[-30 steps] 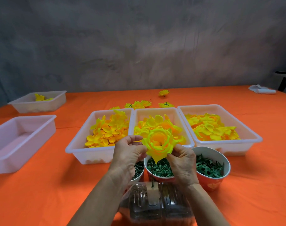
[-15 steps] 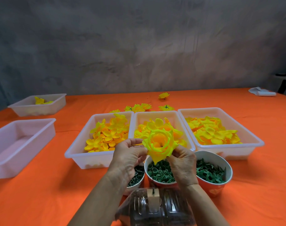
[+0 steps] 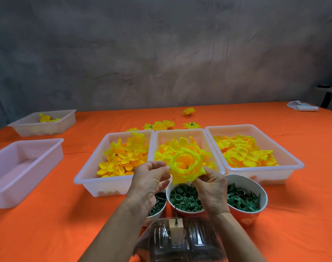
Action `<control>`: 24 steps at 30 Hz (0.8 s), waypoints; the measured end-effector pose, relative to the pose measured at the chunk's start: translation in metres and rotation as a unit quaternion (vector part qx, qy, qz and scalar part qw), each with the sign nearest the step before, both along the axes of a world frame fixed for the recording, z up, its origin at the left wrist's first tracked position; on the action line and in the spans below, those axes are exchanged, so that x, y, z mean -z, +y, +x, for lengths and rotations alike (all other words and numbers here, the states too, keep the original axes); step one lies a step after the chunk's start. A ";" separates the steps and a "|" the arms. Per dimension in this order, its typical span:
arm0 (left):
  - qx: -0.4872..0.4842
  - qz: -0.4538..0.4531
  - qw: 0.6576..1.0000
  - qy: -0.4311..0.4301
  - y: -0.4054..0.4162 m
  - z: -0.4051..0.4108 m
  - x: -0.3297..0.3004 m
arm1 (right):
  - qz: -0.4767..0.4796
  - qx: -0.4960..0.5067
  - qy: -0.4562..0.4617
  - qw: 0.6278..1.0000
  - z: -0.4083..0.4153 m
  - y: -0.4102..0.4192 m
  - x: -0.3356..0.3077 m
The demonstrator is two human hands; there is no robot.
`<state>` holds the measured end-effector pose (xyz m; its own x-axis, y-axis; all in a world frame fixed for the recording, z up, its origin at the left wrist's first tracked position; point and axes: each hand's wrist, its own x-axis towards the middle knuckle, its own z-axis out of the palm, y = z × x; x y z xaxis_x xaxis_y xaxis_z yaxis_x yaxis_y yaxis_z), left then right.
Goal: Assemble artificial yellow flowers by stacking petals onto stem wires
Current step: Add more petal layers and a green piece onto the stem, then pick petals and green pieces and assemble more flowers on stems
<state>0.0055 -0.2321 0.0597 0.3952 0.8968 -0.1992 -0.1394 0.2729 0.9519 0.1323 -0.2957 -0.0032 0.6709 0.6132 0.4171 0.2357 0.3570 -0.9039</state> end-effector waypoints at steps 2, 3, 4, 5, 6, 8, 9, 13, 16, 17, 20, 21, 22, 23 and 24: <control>0.034 -0.018 0.999 0.014 -0.003 0.001 0.001 | -0.002 0.004 -0.008 1.000 0.000 0.000 0.000; 0.053 -0.023 0.998 0.021 -0.005 0.001 0.001 | -0.001 0.005 -0.010 1.000 0.000 0.000 -0.001; 0.066 -0.027 0.997 0.023 -0.006 0.002 0.000 | 0.001 0.007 -0.010 1.000 0.000 0.000 -0.001; 0.069 -0.029 0.997 0.020 -0.007 0.003 0.000 | 0.001 0.007 -0.009 1.000 0.000 0.000 -0.001; 0.063 -0.032 0.997 0.012 -0.007 0.004 -0.001 | 0.001 0.005 -0.006 1.000 0.000 0.001 -0.002; 0.037 -0.034 0.999 0.000 -0.005 0.005 -0.003 | -0.001 -0.009 0.005 1.000 0.000 0.001 -0.004; 0.026 -0.031 0.999 -0.001 -0.003 0.005 -0.003 | -0.004 -0.020 0.009 1.000 0.000 0.002 -0.005; 0.003 -0.001 1.000 0.012 0.005 0.005 -0.001 | -0.029 -0.046 0.022 0.998 0.003 0.005 -0.008; -0.005 0.029 0.999 0.029 0.010 0.004 0.000 | -0.041 -0.050 0.025 0.998 0.004 0.011 -0.011; -0.009 0.038 0.999 0.033 0.013 0.004 0.000 | -0.043 -0.049 0.022 0.998 0.004 0.013 -0.012; -0.021 0.063 0.997 0.045 0.020 0.006 0.000 | -0.048 -0.048 0.022 0.997 0.006 0.021 -0.014; -0.026 0.072 0.996 0.048 0.023 0.006 0.001 | -0.052 -0.051 0.024 0.997 0.007 0.025 -0.015; -0.031 0.079 0.995 0.049 0.026 0.007 0.001 | -0.059 -0.054 0.023 0.997 0.009 0.029 -0.016; -0.036 0.085 0.995 0.048 0.029 0.008 0.002 | -0.068 -0.056 0.018 0.996 0.010 0.033 -0.017; -0.041 0.087 0.994 0.044 0.032 0.009 0.002 | -0.075 -0.056 0.013 0.995 0.012 0.037 -0.018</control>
